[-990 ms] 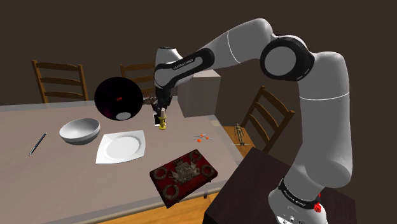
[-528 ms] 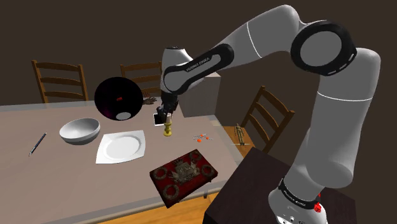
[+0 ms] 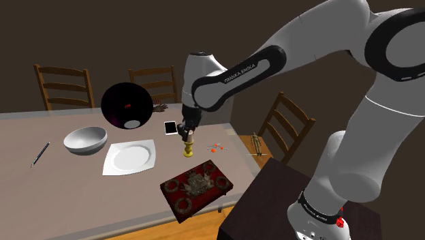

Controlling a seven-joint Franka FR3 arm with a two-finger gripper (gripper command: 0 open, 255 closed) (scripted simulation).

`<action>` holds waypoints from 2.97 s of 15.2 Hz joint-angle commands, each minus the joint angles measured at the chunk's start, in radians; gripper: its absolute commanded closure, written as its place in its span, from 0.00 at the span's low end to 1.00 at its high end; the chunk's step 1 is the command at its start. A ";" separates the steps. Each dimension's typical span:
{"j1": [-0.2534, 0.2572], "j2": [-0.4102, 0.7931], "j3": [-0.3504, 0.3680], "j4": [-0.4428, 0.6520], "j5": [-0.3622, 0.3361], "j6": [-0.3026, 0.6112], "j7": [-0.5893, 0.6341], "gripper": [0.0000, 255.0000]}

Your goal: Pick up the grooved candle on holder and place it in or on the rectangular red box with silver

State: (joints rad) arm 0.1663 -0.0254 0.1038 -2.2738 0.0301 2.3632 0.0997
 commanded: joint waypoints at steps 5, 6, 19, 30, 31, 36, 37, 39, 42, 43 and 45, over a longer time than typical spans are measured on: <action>0.046 -0.215 0.048 -0.200 0.031 -0.011 0.073 1.00; 0.056 -0.249 0.058 -0.228 0.038 -0.017 0.086 1.00; 0.051 -0.123 0.068 -0.303 0.023 0.183 0.098 1.00; 0.046 -0.024 0.073 -0.329 -0.002 0.307 0.115 1.00; 0.046 -0.024 0.073 -0.329 -0.002 0.307 0.115 1.00; 0.046 -0.024 0.073 -0.329 -0.002 0.307 0.115 0.00; 0.046 -0.024 0.073 -0.329 -0.002 0.307 0.115 0.00; 0.046 -0.024 0.073 -0.329 -0.002 0.307 0.115 0.00; 0.049 -0.097 0.071 -0.324 0.019 0.230 0.101 0.00; 0.050 -0.131 0.069 -0.319 0.026 0.192 0.095 0.00; 0.052 -0.157 0.067 -0.314 0.031 0.161 0.092 0.00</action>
State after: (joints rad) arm 0.2183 -0.1687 0.1730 -2.5887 0.0578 2.5398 0.1955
